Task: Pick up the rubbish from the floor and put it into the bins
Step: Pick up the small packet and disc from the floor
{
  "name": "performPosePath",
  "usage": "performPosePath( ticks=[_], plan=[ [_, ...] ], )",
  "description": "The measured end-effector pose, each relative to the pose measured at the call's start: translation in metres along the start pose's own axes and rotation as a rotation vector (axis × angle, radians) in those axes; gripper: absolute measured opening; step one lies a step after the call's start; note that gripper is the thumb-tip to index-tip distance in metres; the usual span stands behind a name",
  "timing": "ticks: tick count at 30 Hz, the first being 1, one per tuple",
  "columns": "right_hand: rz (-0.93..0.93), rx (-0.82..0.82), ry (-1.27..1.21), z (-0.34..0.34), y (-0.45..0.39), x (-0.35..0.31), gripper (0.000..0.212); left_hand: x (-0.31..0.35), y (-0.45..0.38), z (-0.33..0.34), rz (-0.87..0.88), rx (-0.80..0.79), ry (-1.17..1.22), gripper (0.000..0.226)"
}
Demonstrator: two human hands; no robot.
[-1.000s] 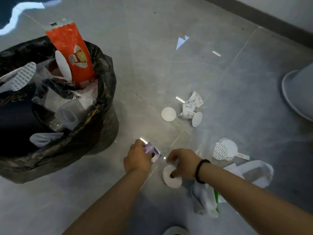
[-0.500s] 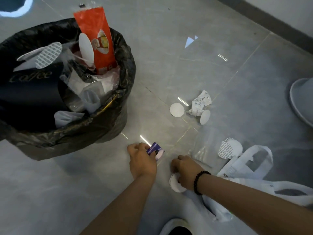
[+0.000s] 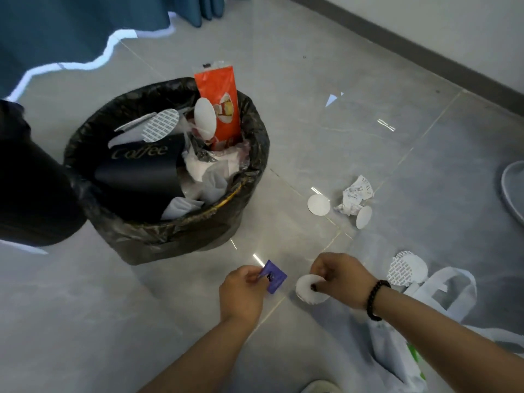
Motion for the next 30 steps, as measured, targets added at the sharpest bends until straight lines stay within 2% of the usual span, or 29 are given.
performPosePath(
  ticks=[3,7,12,14,19,23,28,30],
  plan=[
    [-0.093,0.093,-0.099,-0.021,0.007,-0.030,0.023,0.018,0.024,-0.032,0.060,-0.121,0.032,0.022],
    [-0.250,0.208,-0.371,-0.052,0.016,-0.085,0.016,0.050,0.053,-0.085,0.096,-0.201,0.141,0.028],
    [-0.474,0.292,-0.529,-0.074,0.026,-0.154,0.018,0.075,0.083,-0.141,0.079,-0.199,0.000,0.033],
    [-0.523,0.321,-0.534,-0.075,0.024,-0.177,0.020,0.083,0.095,-0.162,0.113,-0.139,-0.021,0.037],
    [-0.603,0.401,-0.457,-0.072,0.019,-0.218,0.023,0.113,0.097,-0.212,0.433,0.165,0.108,0.038],
    [-0.616,0.434,-0.422,-0.065,0.015,-0.234,0.023,0.134,0.070,-0.232,0.609,0.361,0.088,0.037],
    [-0.634,0.457,-0.359,-0.047,0.011,-0.244,0.024,0.128,0.038,-0.230,0.589,0.340,-0.203,0.038],
    [-0.651,0.444,-0.305,-0.037,0.010,-0.249,0.024,0.123,0.038,-0.231,0.598,0.386,-0.279,0.036]
  ],
)
Point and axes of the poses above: each hand's wrist, its own y-axis away from the middle knuckle, its own z-axis out of the palm, x = y × z, the point moved 3 cm from there along -y, towards the middle knuckle, and after that the axes turned 5 degrees about -x, right-handed, at the moved point
